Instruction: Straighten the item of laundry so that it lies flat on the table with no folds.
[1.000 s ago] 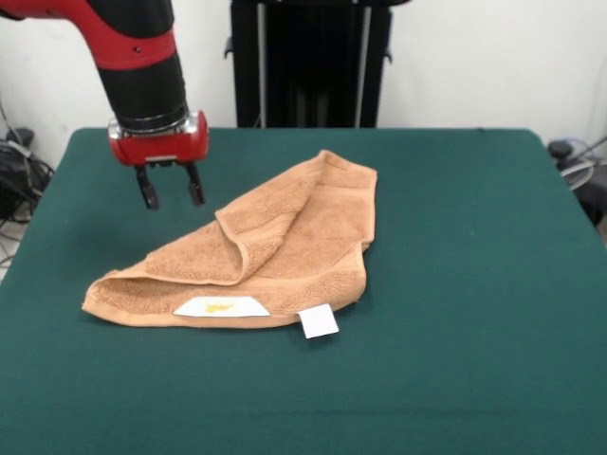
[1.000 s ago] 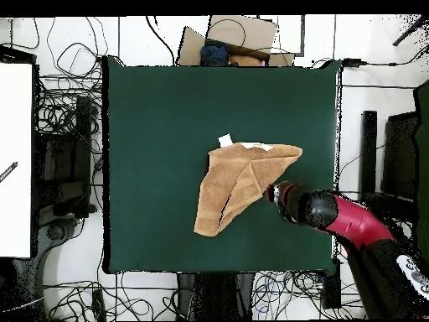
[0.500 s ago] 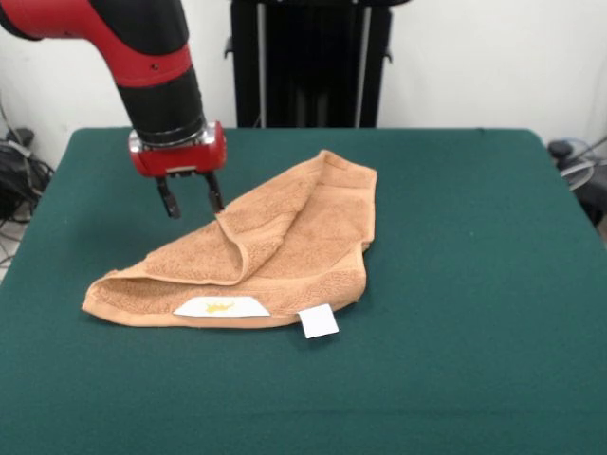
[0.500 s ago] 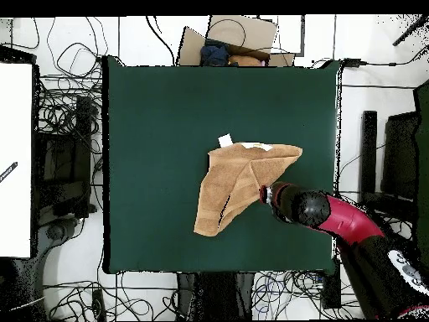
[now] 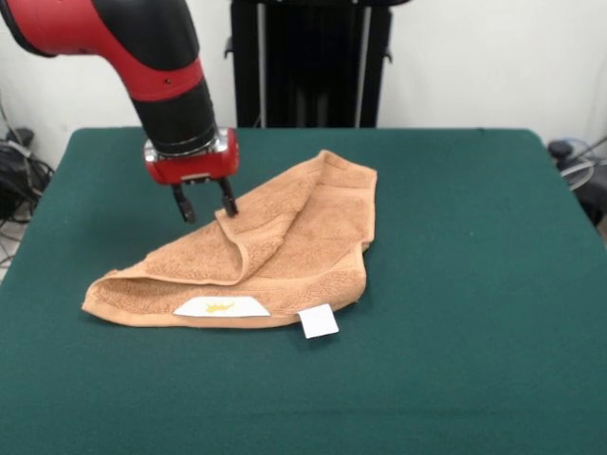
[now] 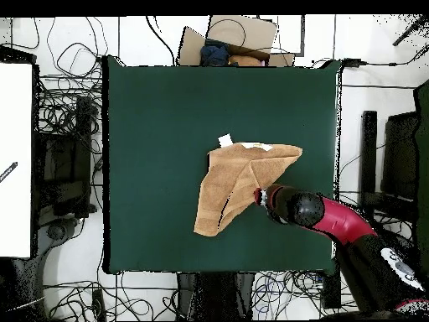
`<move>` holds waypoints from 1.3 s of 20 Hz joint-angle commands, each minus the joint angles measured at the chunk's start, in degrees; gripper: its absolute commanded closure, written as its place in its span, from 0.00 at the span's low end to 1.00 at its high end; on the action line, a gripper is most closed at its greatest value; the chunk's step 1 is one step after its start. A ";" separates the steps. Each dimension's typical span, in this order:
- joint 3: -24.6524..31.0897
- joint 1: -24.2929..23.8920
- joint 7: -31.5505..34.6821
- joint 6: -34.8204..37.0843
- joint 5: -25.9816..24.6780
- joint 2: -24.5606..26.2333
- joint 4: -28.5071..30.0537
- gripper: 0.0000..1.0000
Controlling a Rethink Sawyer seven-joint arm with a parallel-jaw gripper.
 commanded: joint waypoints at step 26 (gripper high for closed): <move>4.05 4.02 6.62 -3.29 0.03 -0.08 5.10 0.00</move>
